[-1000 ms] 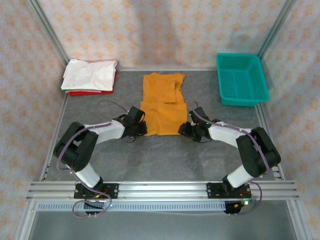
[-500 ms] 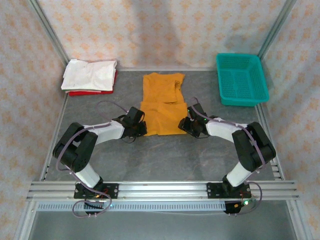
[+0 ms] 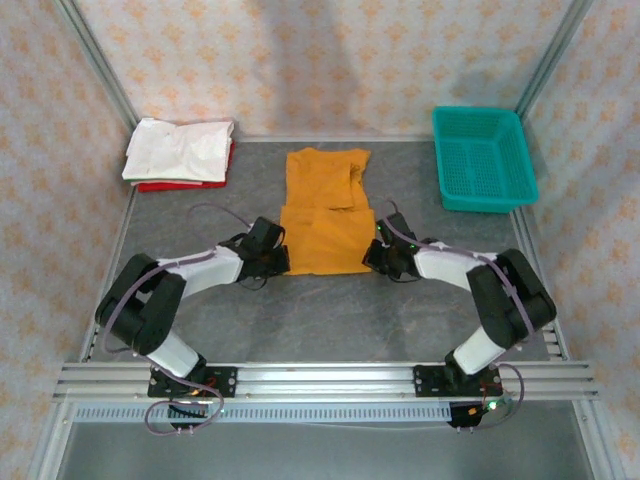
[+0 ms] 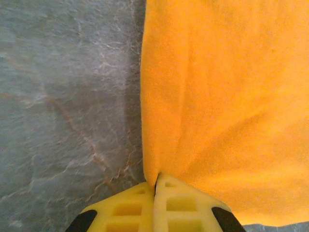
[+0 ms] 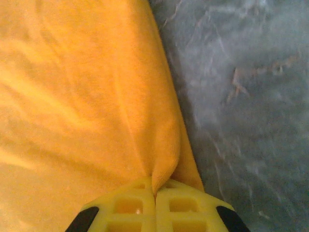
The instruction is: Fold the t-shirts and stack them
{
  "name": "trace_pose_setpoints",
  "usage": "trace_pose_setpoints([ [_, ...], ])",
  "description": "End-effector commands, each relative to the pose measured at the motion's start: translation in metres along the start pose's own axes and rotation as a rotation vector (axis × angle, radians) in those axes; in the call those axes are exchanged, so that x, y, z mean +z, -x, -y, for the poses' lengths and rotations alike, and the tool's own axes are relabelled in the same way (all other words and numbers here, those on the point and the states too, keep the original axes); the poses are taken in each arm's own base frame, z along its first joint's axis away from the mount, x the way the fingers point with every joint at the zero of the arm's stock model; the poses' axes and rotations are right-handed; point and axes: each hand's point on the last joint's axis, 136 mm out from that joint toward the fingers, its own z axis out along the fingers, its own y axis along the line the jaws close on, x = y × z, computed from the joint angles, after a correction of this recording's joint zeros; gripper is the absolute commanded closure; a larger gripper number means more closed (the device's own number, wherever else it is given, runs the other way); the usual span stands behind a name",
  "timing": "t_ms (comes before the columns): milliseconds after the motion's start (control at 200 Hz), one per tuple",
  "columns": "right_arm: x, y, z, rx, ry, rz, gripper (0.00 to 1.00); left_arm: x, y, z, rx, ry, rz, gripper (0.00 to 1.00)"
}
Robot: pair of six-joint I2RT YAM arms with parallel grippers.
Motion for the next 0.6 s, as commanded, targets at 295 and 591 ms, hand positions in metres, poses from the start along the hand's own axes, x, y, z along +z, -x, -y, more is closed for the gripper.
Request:
trace_pose_setpoints([
  [295, -0.061, -0.077, 0.001, -0.070, 0.142, -0.021, 1.00, -0.049, -0.086, -0.030, 0.097, 0.063, -0.086, 1.00],
  [591, -0.133, -0.032, -0.038, -0.067, 0.215, 0.179, 1.00, -0.123, -0.033, 0.019, 0.108, -0.090, 0.068, 1.00],
])
